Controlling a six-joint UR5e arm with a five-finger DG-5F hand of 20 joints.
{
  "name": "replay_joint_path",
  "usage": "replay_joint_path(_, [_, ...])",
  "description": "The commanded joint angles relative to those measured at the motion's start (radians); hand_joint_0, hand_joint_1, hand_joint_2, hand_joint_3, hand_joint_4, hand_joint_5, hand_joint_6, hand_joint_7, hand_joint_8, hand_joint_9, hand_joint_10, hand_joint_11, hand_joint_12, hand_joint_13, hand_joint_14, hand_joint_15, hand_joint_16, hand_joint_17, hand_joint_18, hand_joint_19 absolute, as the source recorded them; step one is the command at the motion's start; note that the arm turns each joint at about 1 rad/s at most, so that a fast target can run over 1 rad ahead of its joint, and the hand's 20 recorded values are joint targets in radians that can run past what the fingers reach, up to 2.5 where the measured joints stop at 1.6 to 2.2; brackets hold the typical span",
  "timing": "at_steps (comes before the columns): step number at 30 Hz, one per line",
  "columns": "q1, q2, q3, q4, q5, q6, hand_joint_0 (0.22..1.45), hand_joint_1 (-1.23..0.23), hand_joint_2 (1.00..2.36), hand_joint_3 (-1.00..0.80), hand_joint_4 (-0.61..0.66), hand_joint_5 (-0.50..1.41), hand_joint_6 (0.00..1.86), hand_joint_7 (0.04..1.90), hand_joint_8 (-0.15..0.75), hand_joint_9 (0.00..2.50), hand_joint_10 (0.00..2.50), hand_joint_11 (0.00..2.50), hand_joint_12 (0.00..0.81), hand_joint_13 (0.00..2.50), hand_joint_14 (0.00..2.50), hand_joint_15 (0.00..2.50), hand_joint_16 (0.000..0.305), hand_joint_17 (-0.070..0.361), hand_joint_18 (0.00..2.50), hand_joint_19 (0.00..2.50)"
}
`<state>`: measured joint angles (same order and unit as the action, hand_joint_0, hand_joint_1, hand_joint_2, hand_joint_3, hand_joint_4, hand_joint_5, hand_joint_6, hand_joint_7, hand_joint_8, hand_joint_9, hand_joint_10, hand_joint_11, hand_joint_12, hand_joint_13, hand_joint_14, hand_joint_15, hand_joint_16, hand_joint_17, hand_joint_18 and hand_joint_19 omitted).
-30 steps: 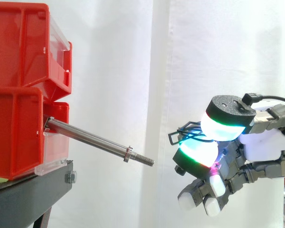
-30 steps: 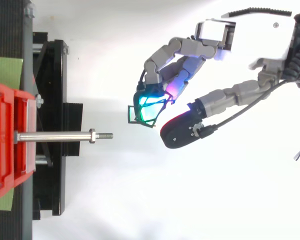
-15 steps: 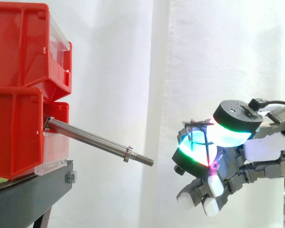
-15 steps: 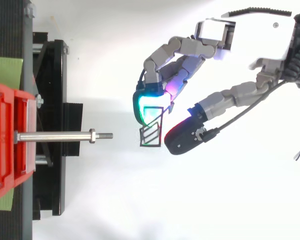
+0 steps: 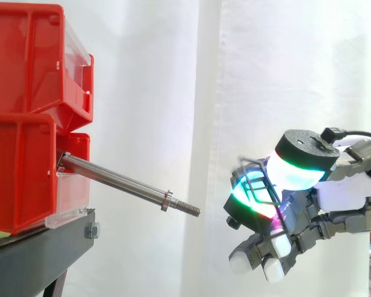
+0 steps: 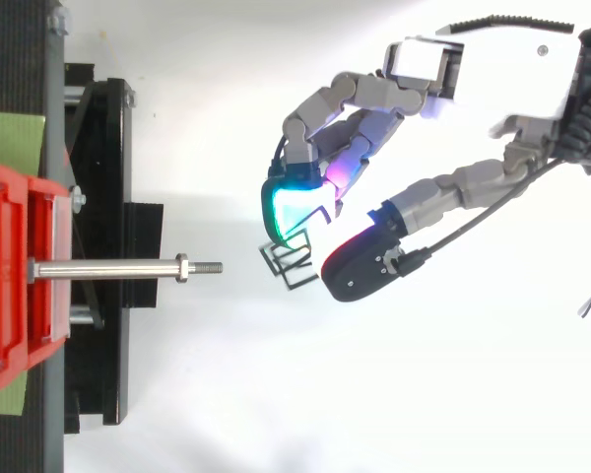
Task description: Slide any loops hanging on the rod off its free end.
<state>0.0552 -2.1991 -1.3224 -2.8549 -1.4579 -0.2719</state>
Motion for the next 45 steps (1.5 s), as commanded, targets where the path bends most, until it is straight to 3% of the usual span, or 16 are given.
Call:
replay_joint_path(1, [0.000,0.001,0.000,0.002,0.004,0.004,0.61,-0.67,1.00,-0.45,0.05,-0.12,0.91,1.01,0.256,1.01,0.01,0.37,0.315,0.59,0.01,0.15,0.042,0.094,0.60,0.39])
replay_joint_path(16, [0.005,0.001,0.000,0.002,0.014,0.011,0.60,-0.53,1.01,-0.32,0.02,-0.11,0.89,1.02,0.247,1.01,0.01,0.33,0.317,0.58,0.01,0.16,0.042,0.095,0.57,0.41])
replay_joint_path(26, [0.005,0.001,0.000,0.000,0.014,0.011,0.62,-0.79,1.01,-0.14,0.00,-0.12,0.91,1.03,0.267,1.02,0.01,0.35,0.341,0.63,0.00,0.13,0.047,0.106,0.67,0.34])
replay_joint_path(36, [0.005,-0.001,0.000,-0.004,0.017,0.016,0.62,-0.77,1.02,-0.19,0.04,-0.12,0.91,1.03,0.251,1.02,0.01,0.35,0.326,0.61,0.01,0.14,0.044,0.100,0.65,0.36])
replay_joint_path(45, [0.008,0.001,0.000,-0.040,0.044,0.048,0.62,-0.77,1.01,-0.14,0.01,-0.11,0.91,1.05,0.279,1.05,0.01,0.35,0.346,0.62,0.00,0.14,0.048,0.109,0.67,0.34])
